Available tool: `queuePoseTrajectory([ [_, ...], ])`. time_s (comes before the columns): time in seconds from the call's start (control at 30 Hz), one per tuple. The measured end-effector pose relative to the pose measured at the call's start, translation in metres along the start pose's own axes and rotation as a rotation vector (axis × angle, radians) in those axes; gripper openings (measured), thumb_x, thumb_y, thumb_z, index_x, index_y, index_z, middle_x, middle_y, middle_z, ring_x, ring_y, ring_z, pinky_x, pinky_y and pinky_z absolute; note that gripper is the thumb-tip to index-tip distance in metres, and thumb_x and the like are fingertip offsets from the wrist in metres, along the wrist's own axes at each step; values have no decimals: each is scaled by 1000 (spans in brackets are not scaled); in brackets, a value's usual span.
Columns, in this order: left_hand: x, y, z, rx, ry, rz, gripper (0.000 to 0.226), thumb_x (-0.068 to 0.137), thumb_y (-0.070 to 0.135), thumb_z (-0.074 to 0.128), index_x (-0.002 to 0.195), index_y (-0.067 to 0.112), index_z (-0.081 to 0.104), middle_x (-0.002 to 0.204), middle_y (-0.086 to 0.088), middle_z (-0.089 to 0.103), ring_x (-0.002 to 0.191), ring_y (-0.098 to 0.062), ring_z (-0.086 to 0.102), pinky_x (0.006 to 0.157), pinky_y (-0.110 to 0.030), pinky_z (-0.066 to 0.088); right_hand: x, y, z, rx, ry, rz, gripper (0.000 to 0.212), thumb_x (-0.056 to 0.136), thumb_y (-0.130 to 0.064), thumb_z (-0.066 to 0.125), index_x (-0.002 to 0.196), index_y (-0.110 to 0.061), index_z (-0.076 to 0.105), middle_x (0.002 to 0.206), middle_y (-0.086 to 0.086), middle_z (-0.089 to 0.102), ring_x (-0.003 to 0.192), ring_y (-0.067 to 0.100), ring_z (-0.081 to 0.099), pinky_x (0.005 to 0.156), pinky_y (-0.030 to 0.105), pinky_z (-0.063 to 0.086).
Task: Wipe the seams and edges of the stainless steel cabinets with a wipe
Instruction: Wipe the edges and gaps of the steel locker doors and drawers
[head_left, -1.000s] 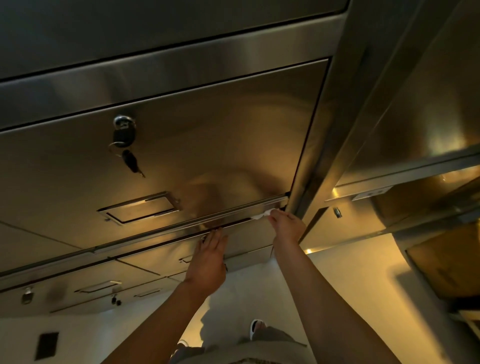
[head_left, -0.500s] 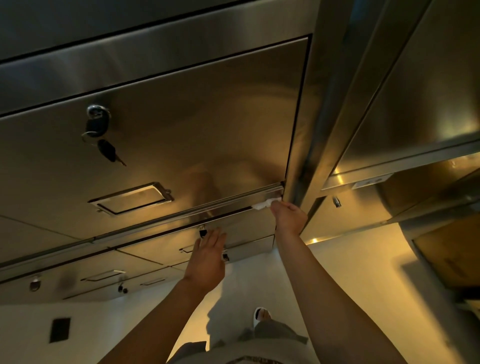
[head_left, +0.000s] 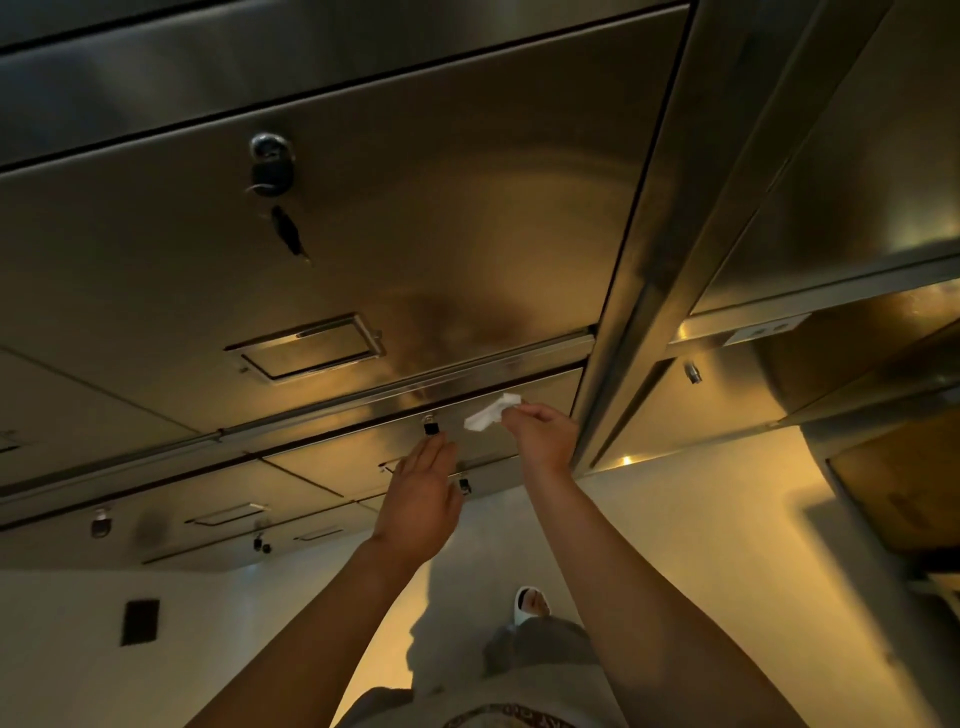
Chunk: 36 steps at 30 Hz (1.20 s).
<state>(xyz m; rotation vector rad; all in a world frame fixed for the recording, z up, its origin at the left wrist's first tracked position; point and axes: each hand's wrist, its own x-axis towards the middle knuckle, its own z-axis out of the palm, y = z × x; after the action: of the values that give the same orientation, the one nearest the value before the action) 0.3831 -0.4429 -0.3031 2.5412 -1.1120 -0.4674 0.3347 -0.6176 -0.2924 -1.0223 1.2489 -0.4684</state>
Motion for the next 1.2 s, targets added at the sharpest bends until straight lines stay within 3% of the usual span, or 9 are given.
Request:
queuePoseTrajectory([
  [0.13,-18,-16,-17,-79,107,11,58,101,19,59,156,14,42,162,-8,41,149,-27,37,124,-39,29,-28,12,19,-76,-65,-58,13,76,-5,83,77,-17,79,74,-2,74,68,10,65,64,20,50],
  [0.3,-51,-47,-47,-197,189,7,60,98,14,65,154,17,44,156,-3,45,141,-20,43,114,-22,26,-83,33,54,-133,-170,-124,10,75,0,81,77,-9,79,67,-3,72,59,4,63,62,15,52],
  [0.4,-77,-79,-60,-232,223,41,58,97,15,67,151,21,47,152,2,47,136,-16,48,113,-25,36,-122,52,78,-173,-244,-182,19,74,5,83,72,-13,76,65,-7,71,57,-2,63,61,11,50],
  [0.57,-133,-135,-76,-290,323,66,47,97,19,69,143,23,58,141,5,55,123,-13,58,103,-30,50,-192,87,109,-221,-336,-236,29,73,7,83,74,-21,76,70,-5,74,64,3,69,66,19,55],
  [0.73,-190,-178,-91,-359,374,36,41,99,13,67,138,23,64,131,2,65,115,-13,62,96,-24,47,-258,123,138,-261,-405,-342,33,75,7,83,73,-25,77,69,-9,75,67,4,70,70,18,55],
  [0.9,-234,-215,-101,-445,404,-4,38,102,13,64,137,26,64,126,9,62,109,3,54,90,0,36,-311,141,159,-286,-479,-392,20,79,5,83,84,-14,80,68,-15,74,66,-3,69,68,12,52],
  [1.07,-263,-242,-112,-525,485,2,31,104,15,60,132,24,69,125,8,65,113,4,56,98,-2,35,-342,153,177,-308,-508,-446,14,78,4,84,90,-3,82,78,1,78,72,4,71,72,16,53],
  [1.2,-274,-261,-110,-542,544,-56,26,105,21,59,127,24,73,120,9,61,109,-6,62,98,-15,46,-351,159,184,-363,-551,-445,25,79,9,80,92,-13,81,83,-1,79,78,8,74,74,17,54],
])
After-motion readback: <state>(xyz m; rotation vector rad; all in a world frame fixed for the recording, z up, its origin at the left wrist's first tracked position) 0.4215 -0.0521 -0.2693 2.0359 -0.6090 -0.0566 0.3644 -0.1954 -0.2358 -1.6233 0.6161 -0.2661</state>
